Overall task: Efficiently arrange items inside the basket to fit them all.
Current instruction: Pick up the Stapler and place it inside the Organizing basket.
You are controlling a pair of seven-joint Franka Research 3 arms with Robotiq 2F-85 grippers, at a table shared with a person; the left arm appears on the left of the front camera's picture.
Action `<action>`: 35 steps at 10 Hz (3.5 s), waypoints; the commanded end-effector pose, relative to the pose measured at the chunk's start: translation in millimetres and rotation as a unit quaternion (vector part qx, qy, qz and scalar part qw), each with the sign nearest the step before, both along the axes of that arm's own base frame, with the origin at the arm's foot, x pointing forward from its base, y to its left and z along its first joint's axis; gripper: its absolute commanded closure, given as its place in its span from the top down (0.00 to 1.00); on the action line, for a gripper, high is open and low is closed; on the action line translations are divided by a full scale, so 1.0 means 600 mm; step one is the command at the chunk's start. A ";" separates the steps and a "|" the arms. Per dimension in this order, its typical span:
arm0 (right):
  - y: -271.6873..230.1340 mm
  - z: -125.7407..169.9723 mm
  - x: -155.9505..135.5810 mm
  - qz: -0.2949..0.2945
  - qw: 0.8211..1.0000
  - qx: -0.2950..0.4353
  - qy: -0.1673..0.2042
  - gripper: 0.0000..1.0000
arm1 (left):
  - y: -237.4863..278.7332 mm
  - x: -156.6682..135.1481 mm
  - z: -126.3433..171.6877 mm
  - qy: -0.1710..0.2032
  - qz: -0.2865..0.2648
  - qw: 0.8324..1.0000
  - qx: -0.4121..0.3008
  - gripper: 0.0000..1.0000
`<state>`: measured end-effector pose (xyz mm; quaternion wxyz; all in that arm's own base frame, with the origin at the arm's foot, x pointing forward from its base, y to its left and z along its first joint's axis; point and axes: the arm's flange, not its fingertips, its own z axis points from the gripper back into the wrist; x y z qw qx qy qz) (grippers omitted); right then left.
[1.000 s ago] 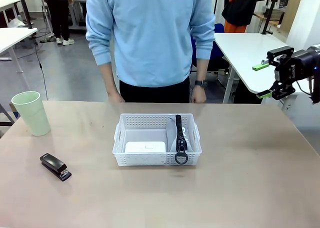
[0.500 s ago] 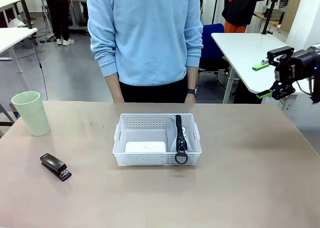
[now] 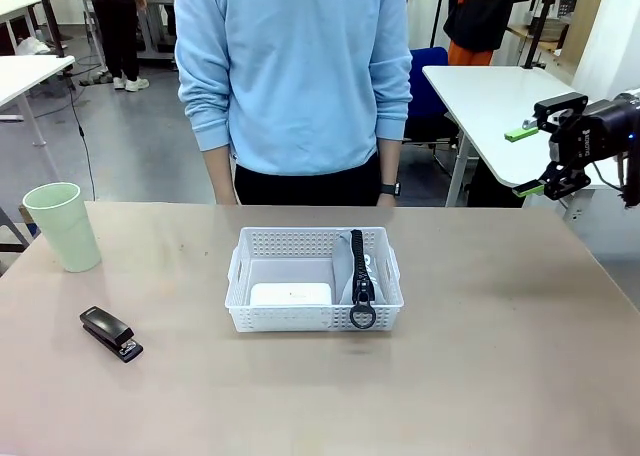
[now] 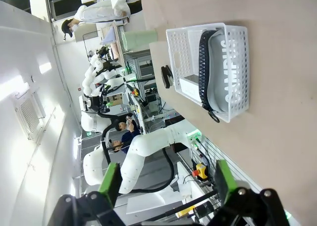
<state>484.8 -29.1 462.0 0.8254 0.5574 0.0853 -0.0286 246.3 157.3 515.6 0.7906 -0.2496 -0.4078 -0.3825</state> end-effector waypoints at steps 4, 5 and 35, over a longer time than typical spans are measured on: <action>-0.001 0.004 -0.002 0.006 1.000 -0.004 -0.001 1.00 | -0.303 -0.031 -0.092 0.011 -0.121 0.967 0.224 1.00; -0.001 0.004 -0.002 0.006 1.000 -0.004 -0.001 1.00 | -0.347 -0.025 -0.104 0.013 -0.132 0.956 0.262 1.00; -0.001 0.004 -0.002 0.006 1.000 -0.004 -0.001 1.00 | -0.370 0.192 -0.177 0.317 0.087 0.908 0.260 1.00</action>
